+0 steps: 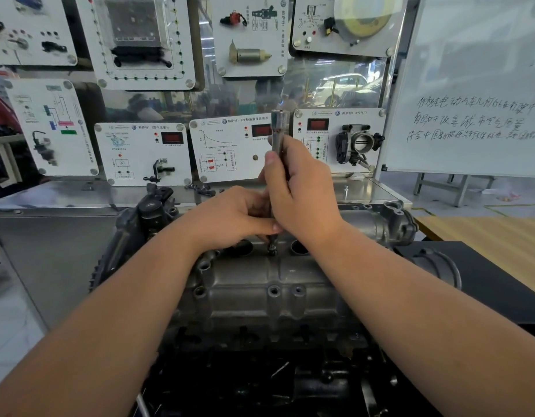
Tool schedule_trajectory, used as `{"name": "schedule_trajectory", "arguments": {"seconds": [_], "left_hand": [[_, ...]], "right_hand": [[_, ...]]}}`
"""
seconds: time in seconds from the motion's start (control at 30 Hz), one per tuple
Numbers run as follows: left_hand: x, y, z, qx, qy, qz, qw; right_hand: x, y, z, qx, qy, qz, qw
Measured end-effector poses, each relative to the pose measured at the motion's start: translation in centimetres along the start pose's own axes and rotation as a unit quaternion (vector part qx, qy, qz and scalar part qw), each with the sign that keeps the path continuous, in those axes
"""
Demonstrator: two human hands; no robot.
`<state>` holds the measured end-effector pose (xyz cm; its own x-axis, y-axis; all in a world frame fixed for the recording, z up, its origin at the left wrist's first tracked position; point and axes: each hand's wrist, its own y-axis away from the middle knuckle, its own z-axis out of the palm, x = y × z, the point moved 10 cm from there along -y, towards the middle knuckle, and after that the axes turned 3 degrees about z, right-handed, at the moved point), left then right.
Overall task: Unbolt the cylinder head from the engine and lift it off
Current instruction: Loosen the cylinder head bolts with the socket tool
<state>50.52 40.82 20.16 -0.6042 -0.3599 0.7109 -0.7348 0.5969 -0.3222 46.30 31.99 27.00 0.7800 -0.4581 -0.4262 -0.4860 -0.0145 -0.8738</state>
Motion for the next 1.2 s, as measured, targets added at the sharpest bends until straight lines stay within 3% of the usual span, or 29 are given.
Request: {"name": "schedule_trajectory", "arguments": {"seconds": [1.2], "left_hand": [[-0.8,0.0,0.0,0.004,0.003,-0.024,1.000]], "right_hand": [[0.1,0.3,-0.3,0.007,-0.035,0.023,0.999]]}}
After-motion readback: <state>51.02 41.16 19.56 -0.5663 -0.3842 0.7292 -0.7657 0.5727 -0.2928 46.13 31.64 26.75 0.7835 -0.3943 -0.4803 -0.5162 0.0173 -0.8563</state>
